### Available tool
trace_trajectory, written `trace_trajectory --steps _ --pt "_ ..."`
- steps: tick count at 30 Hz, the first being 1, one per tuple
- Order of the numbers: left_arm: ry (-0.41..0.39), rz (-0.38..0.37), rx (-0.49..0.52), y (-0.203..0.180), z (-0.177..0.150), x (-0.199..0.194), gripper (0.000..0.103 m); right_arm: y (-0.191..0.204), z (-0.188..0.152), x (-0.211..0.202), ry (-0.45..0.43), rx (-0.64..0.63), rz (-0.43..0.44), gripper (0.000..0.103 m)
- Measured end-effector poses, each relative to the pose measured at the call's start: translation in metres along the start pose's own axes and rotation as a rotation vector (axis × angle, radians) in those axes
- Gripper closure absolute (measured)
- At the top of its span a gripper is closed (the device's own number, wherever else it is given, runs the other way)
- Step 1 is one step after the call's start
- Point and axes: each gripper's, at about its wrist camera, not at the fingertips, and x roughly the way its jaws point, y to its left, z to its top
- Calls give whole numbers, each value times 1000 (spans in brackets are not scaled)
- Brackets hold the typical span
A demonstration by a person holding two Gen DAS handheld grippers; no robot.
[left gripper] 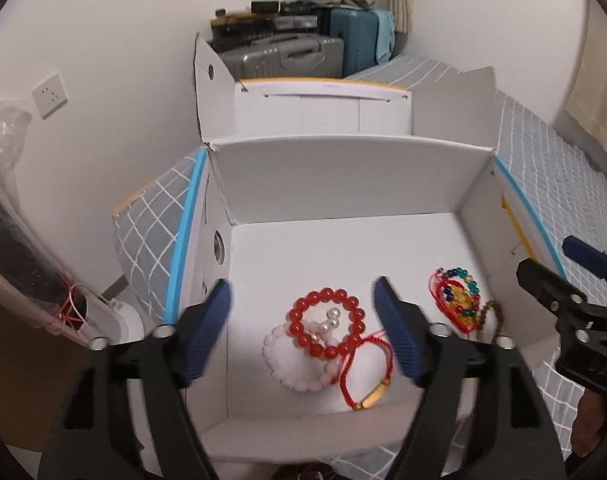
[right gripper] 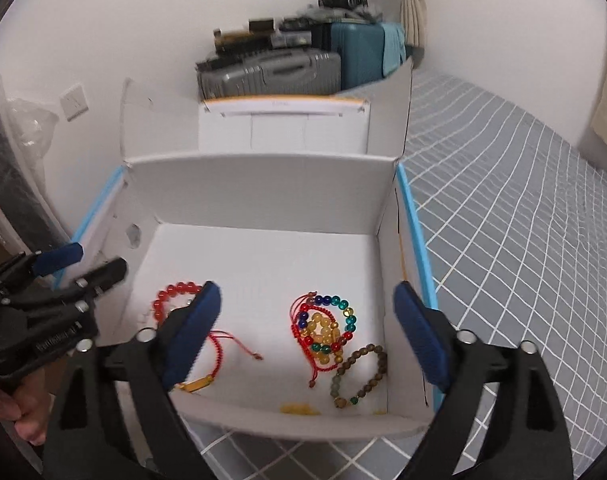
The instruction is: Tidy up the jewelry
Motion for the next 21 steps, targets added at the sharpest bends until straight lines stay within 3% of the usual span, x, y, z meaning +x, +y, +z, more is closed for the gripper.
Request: trace_trajectory --steps 7,13,21 --pt "-71 -20 -16 -5 -27 -34 6 3 -22 -28 -11 -17 2 7" --pt "-62 -55 -15 -6 -51 -44 6 2 -49 -34 16 -22 45 7" --pt "-34 -50 -22 -5 -74 -42 6 -2 -71 -33 35 -14 38 7"
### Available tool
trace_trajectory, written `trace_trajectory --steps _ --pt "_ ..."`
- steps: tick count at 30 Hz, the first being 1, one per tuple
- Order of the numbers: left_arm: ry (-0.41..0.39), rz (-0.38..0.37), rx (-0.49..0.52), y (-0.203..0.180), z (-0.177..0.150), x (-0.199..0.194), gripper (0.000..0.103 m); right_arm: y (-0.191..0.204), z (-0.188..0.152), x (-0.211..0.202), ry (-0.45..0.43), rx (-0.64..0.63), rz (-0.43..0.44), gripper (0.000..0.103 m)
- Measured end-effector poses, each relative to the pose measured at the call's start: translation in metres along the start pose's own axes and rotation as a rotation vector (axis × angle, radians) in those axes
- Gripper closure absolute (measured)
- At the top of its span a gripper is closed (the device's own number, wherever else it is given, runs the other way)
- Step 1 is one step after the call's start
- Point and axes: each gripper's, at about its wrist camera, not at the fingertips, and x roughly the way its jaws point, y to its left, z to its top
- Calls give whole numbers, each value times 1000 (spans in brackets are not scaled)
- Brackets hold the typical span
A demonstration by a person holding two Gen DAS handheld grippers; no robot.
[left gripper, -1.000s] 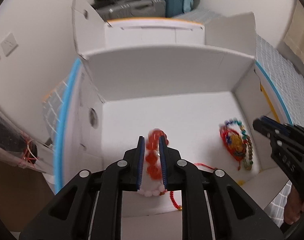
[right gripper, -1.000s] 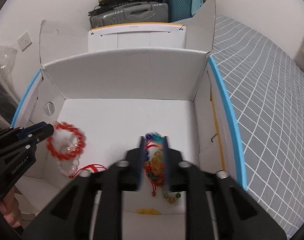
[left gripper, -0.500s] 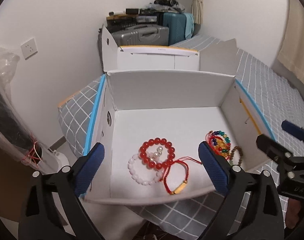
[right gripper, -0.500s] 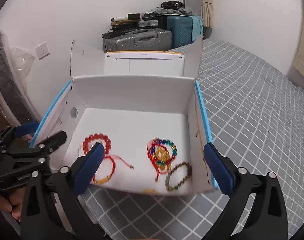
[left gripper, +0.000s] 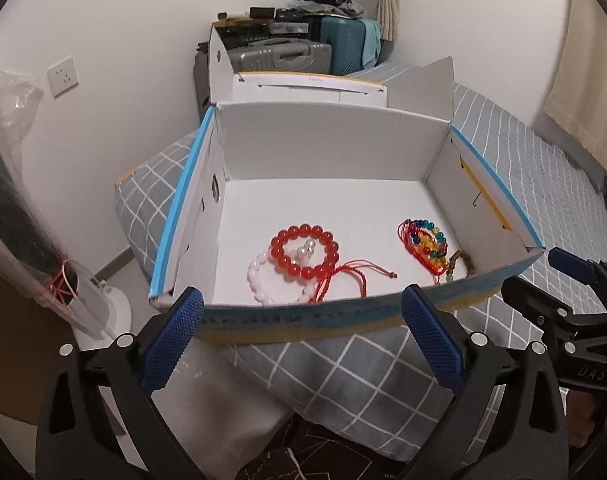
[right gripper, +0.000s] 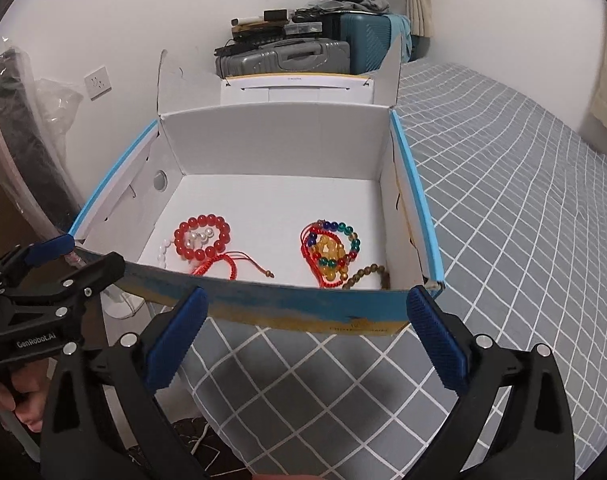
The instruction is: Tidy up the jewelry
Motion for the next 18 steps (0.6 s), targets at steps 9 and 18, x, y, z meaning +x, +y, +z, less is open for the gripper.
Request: trace_trajectory --steps 9,18 --pt "1 9 4 1 -3 1 6 -1 0 0 -3 1 -15 7" --pt "11 14 8 2 0 3 6 -2 2 -2 -8 3 -21 7"
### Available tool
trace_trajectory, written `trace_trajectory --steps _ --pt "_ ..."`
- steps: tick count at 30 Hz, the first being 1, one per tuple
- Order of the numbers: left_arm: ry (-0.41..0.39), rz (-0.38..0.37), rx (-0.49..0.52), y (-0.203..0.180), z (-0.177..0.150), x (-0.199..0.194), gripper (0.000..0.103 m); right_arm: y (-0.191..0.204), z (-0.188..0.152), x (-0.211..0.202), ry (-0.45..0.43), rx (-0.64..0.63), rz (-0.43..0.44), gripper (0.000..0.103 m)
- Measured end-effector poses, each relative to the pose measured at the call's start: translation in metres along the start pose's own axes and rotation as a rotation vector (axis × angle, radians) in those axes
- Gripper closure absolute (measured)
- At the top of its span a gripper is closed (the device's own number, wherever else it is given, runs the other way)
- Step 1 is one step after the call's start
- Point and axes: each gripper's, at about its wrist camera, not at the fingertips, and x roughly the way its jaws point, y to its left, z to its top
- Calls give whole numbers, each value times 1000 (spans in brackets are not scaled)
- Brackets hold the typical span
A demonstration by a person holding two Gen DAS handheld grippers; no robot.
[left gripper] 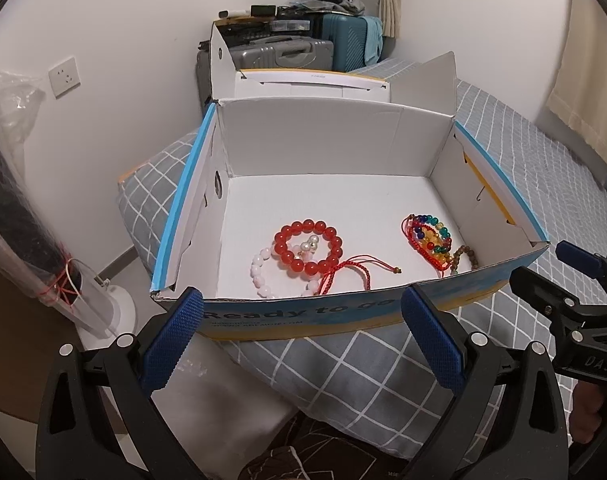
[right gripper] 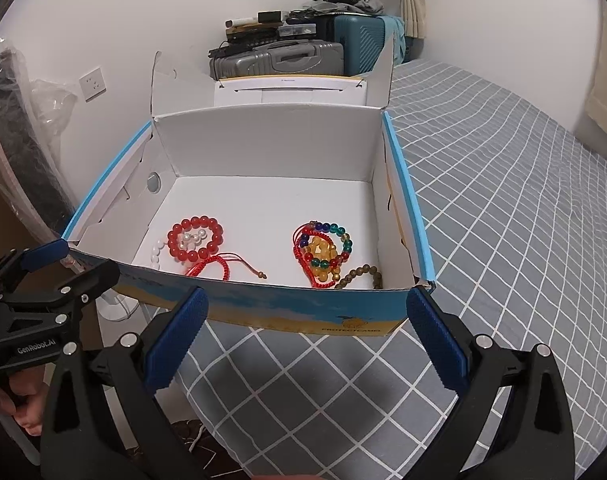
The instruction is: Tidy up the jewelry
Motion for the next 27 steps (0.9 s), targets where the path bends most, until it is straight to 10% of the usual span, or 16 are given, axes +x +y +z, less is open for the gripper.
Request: trace_trajectory --steps 27 --pt "4 16 8 -3 1 0 6 -4 3 5 9 8 -6 8"
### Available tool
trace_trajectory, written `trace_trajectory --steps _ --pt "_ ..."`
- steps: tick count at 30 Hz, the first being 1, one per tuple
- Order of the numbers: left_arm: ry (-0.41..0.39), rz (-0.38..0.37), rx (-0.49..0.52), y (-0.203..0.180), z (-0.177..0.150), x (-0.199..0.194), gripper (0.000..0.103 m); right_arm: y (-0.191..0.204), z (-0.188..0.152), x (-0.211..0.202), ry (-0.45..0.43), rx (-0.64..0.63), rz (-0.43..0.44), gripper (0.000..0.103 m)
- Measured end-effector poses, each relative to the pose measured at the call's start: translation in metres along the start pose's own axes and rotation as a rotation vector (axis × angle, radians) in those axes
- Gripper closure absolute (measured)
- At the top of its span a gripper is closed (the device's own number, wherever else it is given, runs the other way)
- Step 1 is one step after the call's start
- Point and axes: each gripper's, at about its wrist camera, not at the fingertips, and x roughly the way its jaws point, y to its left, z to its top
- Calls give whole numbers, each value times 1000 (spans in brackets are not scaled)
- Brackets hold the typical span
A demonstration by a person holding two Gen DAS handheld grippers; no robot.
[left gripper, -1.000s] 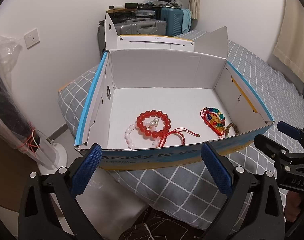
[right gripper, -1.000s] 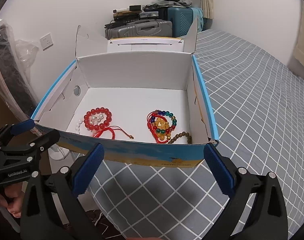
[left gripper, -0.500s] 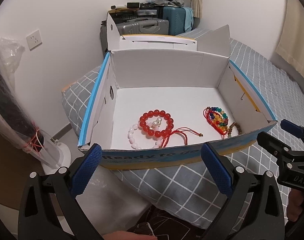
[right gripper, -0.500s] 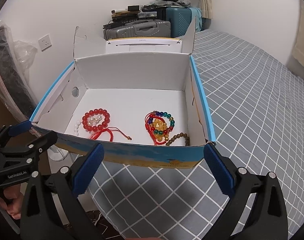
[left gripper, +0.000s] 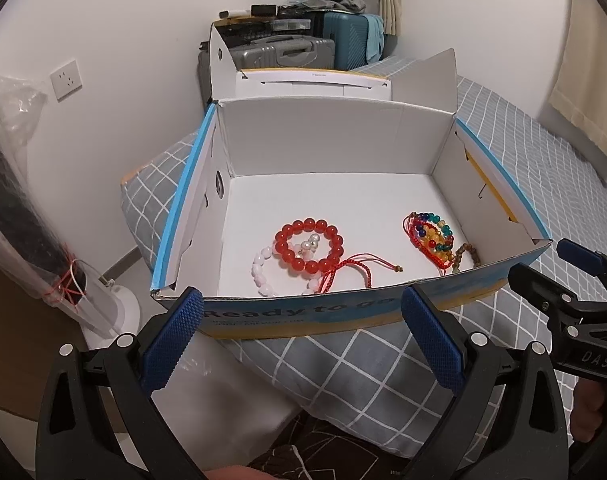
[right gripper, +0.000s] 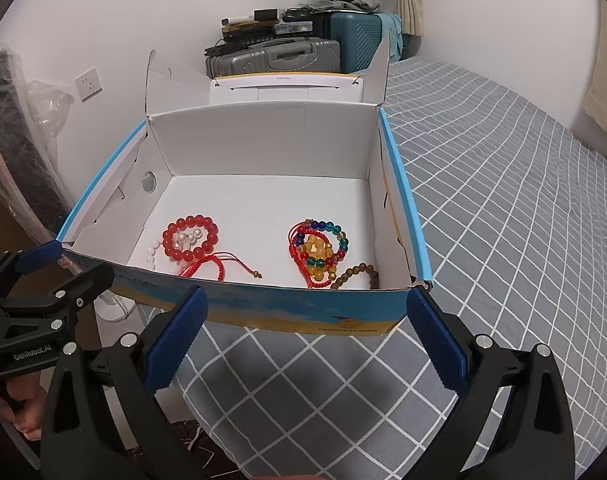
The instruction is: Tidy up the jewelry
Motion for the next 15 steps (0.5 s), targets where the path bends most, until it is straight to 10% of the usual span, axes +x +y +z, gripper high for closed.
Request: trace_trajectory --steps 15 --pt "-3 9 -8 3 0 0 6 0 -2 1 1 3 -3 7"
